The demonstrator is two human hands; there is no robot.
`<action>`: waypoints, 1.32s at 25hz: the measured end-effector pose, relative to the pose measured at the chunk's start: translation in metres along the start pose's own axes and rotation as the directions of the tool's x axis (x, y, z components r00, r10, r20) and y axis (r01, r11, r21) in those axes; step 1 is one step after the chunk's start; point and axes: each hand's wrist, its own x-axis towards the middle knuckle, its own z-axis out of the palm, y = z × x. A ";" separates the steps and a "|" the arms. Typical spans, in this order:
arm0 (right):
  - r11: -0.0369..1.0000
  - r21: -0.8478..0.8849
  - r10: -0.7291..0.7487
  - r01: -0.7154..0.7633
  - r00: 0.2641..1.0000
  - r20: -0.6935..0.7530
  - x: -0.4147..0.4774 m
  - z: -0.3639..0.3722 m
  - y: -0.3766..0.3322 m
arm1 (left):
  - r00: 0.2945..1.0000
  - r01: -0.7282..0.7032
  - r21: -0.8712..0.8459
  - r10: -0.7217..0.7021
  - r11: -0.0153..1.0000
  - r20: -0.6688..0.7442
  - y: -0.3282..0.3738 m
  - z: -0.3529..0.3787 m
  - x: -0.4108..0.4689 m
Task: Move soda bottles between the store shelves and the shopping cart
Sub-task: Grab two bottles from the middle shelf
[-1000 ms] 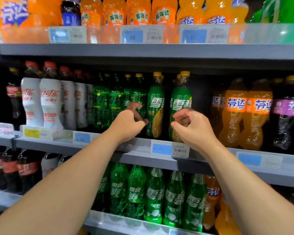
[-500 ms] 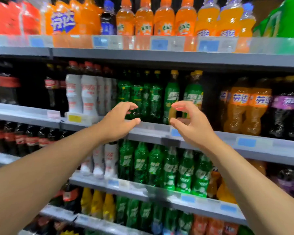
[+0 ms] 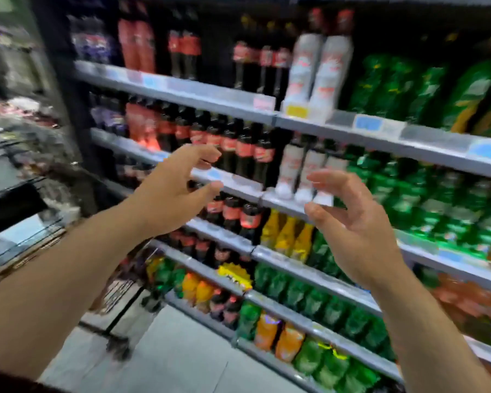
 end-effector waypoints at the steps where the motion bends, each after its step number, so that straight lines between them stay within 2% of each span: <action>1: 1.000 0.023 0.015 -0.016 0.999 0.029 -0.004 0.030 -0.006 | 0.999 0.025 0.020 -0.024 0.999 -0.036 -0.018 -0.015 -0.018; 4: 0.993 0.120 0.006 -0.019 0.994 0.107 -0.009 0.113 -0.023 | 0.980 0.147 0.043 -0.140 0.988 -0.139 -0.071 -0.065 -0.069; 8: 0.979 0.201 -0.035 -0.016 0.969 0.246 0.011 0.197 -0.031 | 0.908 0.325 0.009 -0.310 0.946 -0.283 -0.134 -0.118 -0.117; 14: 0.955 0.295 -0.074 -0.027 0.943 0.324 0.065 0.300 -0.012 | 0.852 0.455 0.067 -0.412 0.888 -0.323 -0.211 -0.156 -0.136; 21: 0.921 0.376 -0.020 -0.103 0.950 0.311 0.142 0.419 0.065 | 0.841 0.530 0.131 -0.499 0.838 -0.209 -0.345 -0.159 -0.088; 27: 0.919 0.359 0.008 -0.160 0.920 0.392 0.191 0.498 0.118 | 0.769 0.639 0.089 -0.629 0.764 -0.114 -0.451 -0.144 -0.076; 30: 0.891 0.365 0.112 -0.271 0.910 0.400 0.200 0.532 0.135 | 0.739 0.673 0.085 -0.673 0.735 -0.031 -0.498 -0.135 -0.074; 33: 0.897 0.378 0.094 -0.230 0.933 0.346 0.199 0.569 0.156 | 0.699 0.707 0.084 -0.712 0.702 0.066 -0.549 -0.122 -0.062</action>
